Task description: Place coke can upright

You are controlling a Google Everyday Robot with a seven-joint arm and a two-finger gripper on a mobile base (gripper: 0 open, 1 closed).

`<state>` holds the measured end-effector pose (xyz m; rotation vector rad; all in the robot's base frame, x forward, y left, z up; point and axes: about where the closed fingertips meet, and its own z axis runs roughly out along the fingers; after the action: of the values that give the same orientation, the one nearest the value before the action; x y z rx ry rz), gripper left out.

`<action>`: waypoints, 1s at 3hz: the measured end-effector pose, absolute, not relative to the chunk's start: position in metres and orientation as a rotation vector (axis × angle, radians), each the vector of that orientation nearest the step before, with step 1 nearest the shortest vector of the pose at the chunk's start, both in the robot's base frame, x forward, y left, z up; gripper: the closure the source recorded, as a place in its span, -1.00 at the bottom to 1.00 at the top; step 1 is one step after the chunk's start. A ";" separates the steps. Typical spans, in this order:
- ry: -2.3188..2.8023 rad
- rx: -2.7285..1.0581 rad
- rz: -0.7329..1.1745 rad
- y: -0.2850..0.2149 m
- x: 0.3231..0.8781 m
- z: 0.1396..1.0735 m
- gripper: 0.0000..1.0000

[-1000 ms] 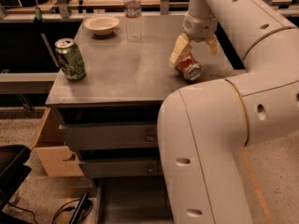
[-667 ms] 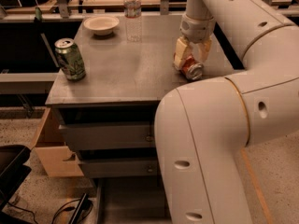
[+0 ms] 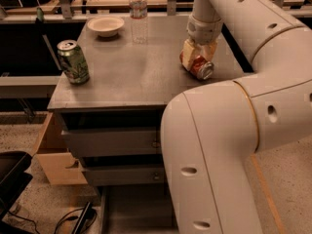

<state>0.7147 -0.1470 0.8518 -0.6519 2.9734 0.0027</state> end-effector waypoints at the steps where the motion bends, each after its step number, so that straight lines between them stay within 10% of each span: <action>1: 2.964 -0.650 0.002 -0.146 0.718 0.851 1.00; 3: 2.935 -0.667 0.008 -0.144 0.724 0.853 1.00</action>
Offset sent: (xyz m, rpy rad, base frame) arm 0.0034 0.0010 -0.0013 0.0018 -0.0092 0.0004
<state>0.7238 -0.1444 0.8532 -0.6665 2.9349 0.0075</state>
